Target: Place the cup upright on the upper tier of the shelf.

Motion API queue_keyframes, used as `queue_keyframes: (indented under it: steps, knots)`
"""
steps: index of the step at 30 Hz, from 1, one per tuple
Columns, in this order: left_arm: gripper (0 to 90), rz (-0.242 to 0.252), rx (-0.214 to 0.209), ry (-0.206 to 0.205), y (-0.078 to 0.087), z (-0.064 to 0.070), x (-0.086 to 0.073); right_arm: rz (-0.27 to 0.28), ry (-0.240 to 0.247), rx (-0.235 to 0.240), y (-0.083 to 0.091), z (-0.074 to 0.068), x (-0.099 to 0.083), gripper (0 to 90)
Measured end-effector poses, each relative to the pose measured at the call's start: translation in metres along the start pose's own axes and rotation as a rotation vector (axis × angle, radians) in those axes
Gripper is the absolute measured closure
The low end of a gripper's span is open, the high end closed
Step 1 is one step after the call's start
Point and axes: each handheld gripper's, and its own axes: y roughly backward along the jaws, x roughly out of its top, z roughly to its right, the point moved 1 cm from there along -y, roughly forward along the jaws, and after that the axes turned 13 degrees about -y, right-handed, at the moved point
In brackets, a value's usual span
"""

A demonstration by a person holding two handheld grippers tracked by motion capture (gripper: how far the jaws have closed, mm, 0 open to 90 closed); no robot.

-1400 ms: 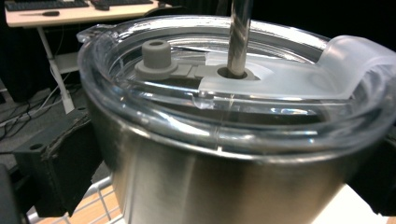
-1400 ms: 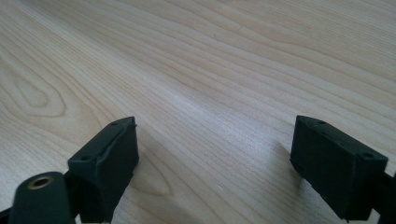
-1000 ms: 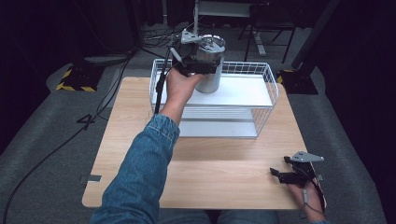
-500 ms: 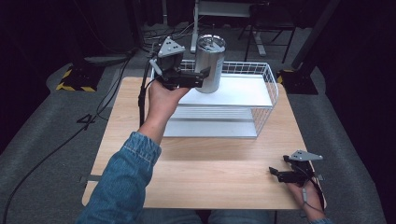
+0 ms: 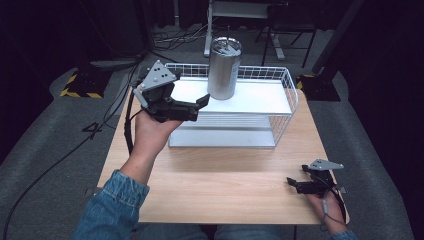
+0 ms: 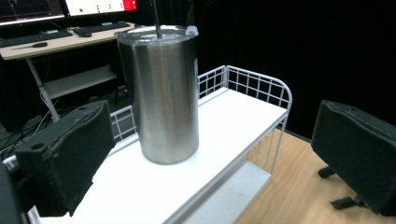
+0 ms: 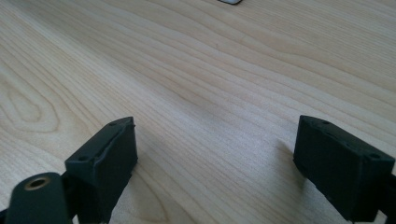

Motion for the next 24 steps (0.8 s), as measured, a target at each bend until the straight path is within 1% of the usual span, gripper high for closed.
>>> queue_keyframes:
  steps: [1,2,3,4,7,10,13,14,15,17,20,21,22,24]
  knots:
    - [0.0,0.000,0.000,0.000,0.000,0.000,0.000,0.000,0.000,0.000,0.000,0.000,0.000,13.8]
    - [0.0,-0.003,-0.005,-0.004,0.007,0.002,-0.004,0.000,0.000,0.000,0.000,0.000,0.000,13.8]
    - [0.0,-0.003,-0.005,-0.004,0.007,0.002,-0.004,0.000,0.000,0.000,0.000,0.000,0.000,13.8]
    - [0.0,-0.008,-0.009,-0.004,0.014,0.004,-0.010,0.000,0.000,0.000,0.000,0.000,0.000,13.8]
    - [0.0,-0.019,-0.018,-0.005,0.024,0.007,-0.021,0.000,0.000,0.000,0.000,0.000,0.000,13.8]
    - [0.0,-0.031,-0.028,-0.007,0.032,0.011,-0.031,0.000,-0.001,0.000,0.000,0.000,0.000,13.8]
    - [0.0,-0.037,-0.031,-0.024,0.038,0.014,-0.041,0.000,0.000,0.000,0.000,0.000,0.000,13.8]
    - [0.0,-0.038,-0.033,-0.028,0.040,0.016,-0.045,0.000,0.000,0.000,0.000,0.000,0.000,13.8]
    - [0.0,-0.038,-0.033,-0.028,0.040,0.016,-0.045,0.000,0.000,0.000,0.000,0.000,0.000,13.8]
    - [0.0,-0.049,-0.053,-0.030,0.043,0.020,-0.056,0.000,0.000,0.000,0.000,0.000,0.000,13.8]
    - [0.1,-0.069,-0.072,-0.032,0.044,0.024,-0.068,0.000,0.000,-0.001,0.000,0.000,0.000,13.8]
    - [0.2,-0.069,-0.072,-0.032,0.044,0.024,-0.068,0.000,0.000,-0.001,0.000,0.000,0.000,13.8]
    - [0.2,-0.088,-0.089,-0.027,0.044,0.026,-0.080,0.000,0.000,-0.001,0.000,0.000,0.000,13.8]
    - [0.8,-0.102,-0.096,-0.015,0.043,0.029,-0.091,0.000,0.000,-0.001,0.000,0.000,0.000,13.8]
